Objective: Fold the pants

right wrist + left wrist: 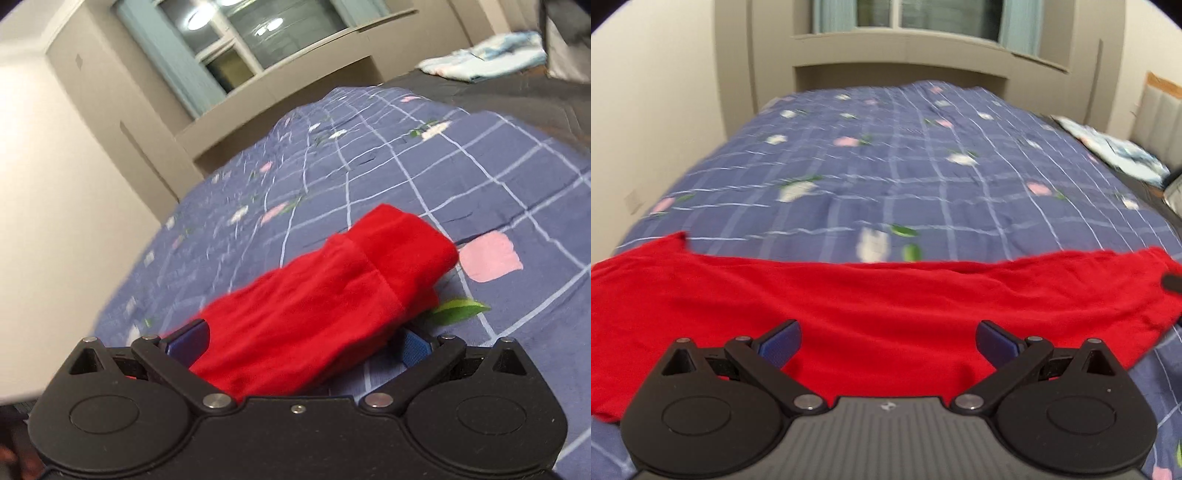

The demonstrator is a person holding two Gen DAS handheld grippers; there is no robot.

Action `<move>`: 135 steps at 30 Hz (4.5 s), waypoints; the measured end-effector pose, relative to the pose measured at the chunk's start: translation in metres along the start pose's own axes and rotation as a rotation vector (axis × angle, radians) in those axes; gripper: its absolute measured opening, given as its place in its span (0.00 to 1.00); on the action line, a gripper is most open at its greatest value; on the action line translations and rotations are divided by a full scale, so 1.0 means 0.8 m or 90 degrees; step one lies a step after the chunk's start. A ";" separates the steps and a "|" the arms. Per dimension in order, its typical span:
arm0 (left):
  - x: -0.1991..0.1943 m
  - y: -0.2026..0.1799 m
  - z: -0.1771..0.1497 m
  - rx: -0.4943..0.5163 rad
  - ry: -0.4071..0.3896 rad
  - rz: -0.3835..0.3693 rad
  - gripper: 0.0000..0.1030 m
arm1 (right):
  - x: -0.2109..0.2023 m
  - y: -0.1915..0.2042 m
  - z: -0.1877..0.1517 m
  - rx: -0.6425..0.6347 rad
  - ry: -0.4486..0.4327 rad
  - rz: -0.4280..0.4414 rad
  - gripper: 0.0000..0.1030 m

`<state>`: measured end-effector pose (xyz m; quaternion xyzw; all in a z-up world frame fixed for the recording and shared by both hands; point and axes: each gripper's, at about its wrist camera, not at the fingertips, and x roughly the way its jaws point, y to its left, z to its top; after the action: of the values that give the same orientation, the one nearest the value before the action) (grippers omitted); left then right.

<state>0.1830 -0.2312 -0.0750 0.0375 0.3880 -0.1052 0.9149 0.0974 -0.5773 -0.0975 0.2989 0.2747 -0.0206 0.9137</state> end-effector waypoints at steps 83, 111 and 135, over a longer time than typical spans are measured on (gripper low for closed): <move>-0.014 0.057 0.007 -0.170 0.040 -0.158 0.07 | -0.005 0.196 -0.092 -0.292 -0.049 -0.146 0.98; 0.000 0.073 -0.012 -0.132 0.076 -0.111 0.07 | 0.123 0.197 -0.049 -0.328 0.013 -0.224 0.99; -0.037 0.099 0.006 -0.097 0.036 -0.122 0.07 | 0.052 0.219 -0.099 -0.304 0.006 -0.223 0.99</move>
<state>0.1838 -0.1499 -0.0511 -0.0667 0.4224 -0.1614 0.8894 0.1293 -0.3844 -0.0782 0.0232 0.3232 -0.1117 0.9394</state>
